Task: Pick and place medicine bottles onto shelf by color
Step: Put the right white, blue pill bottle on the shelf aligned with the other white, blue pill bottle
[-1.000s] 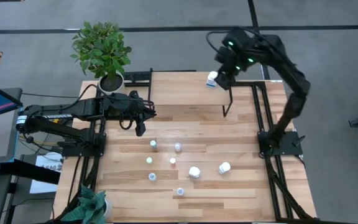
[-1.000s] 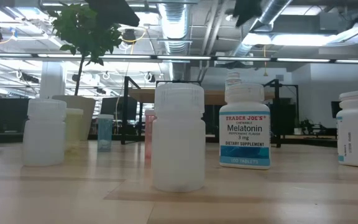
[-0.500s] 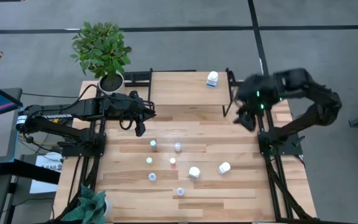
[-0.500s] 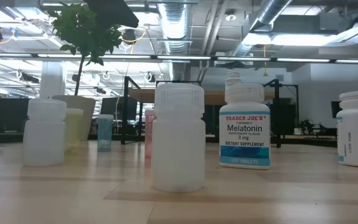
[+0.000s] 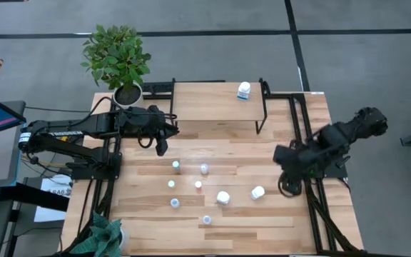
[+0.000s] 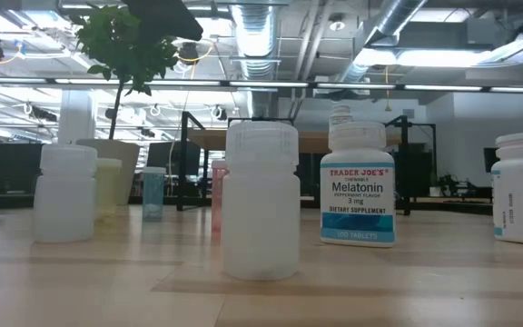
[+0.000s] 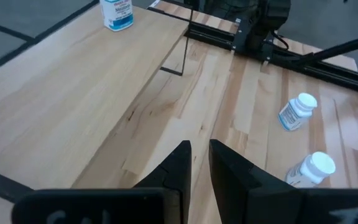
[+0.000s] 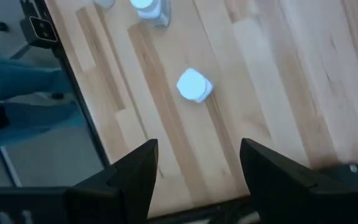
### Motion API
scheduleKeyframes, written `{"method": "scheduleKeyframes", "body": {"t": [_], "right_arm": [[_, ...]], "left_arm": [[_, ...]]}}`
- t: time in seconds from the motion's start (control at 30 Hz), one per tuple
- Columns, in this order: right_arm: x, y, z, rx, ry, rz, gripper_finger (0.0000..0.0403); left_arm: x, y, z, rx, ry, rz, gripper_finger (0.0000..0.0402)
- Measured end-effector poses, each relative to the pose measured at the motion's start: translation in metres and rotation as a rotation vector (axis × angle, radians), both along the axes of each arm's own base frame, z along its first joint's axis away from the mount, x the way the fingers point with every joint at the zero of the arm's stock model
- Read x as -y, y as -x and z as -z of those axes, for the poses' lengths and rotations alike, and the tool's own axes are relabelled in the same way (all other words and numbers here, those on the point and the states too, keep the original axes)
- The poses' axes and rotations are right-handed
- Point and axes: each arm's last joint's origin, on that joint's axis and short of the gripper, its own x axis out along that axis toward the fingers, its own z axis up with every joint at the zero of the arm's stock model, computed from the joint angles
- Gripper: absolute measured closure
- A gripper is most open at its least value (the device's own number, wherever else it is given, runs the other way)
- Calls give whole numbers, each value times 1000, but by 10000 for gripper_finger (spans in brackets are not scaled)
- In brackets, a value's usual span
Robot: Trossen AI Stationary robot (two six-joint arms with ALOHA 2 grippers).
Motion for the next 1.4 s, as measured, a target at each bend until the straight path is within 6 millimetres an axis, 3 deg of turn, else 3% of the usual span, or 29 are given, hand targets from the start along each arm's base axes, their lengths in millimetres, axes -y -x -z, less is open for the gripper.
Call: {"method": "scheduleKeyframes", "body": {"t": [0.3, 0.6, 0.8, 1.17, 1.4], "right_arm": [[-35, -7, 54, 67, 60, -261, 152], [-34, -18, 106, 118, 158, -496, 152], [-29, -30, 115, 196, 156, -494, 152], [-17, -40, 119, 166, 136, -392, 152], [-24, -56, 150, 1, 122, -442, 152]], "left_arm": [[0, 0, 0, 3, 10, -6, 359], [0, 0, 0, 13, 44, -26, 359], [0, 0, 0, 12, 45, -26, 359], [0, 0, 0, 11, 40, -23, 359], [0, 0, 0, 10, 40, -23, 359]]}}
